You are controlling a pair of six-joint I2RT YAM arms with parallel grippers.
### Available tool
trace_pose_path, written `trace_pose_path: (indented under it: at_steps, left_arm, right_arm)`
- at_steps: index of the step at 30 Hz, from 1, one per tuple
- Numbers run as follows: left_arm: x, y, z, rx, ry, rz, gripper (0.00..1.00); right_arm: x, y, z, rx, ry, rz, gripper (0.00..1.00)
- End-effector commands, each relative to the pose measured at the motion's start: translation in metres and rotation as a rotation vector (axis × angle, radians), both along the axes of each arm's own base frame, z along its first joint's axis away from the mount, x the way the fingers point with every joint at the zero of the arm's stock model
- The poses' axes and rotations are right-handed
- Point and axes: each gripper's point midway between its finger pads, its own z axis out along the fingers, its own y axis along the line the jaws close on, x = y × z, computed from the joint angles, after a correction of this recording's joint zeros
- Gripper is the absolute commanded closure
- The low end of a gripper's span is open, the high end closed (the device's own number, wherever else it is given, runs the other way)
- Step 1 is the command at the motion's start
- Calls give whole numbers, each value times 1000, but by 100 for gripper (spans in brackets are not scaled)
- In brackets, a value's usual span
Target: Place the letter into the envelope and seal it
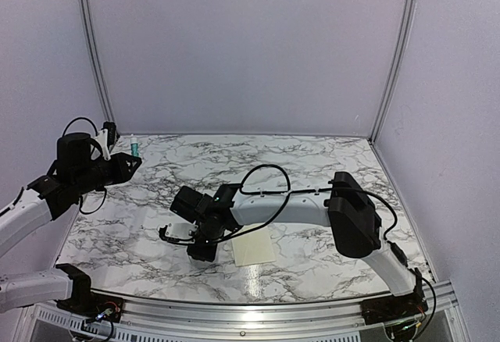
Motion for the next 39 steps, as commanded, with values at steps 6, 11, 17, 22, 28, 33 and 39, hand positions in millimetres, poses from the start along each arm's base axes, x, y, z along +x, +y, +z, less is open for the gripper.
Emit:
trace_pose_path:
  at_steps: [6,11,17,22,28,33,39]
  left_arm:
    - [4,-5,0,-13,-18,-23,86]
    - [3,-15,-5,-5,-7,-89,86]
    - [11,-43,6,-82,-62,-215,86]
    - [21,-73,19,-93,-93,-298,87]
    - [15,-152,37,-91,-153,-499,87]
    - [-6,-223,58,-152,-245,-692,86]
    - [-25,-296,75,-258,-283,-859,86]
  right_arm:
    - [0,-1,-1,-11,24,-14,88]
    - [15,4,49,108,19,-34,90]
    - [46,-10,145,390,173,-58,91]
    - [88,-47,223,623,280,-111,92]
    - [148,-110,298,879,368,-211,90]
    - [172,-152,337,1046,430,-235,90]
    - [163,-162,354,1122,484,-202,86]
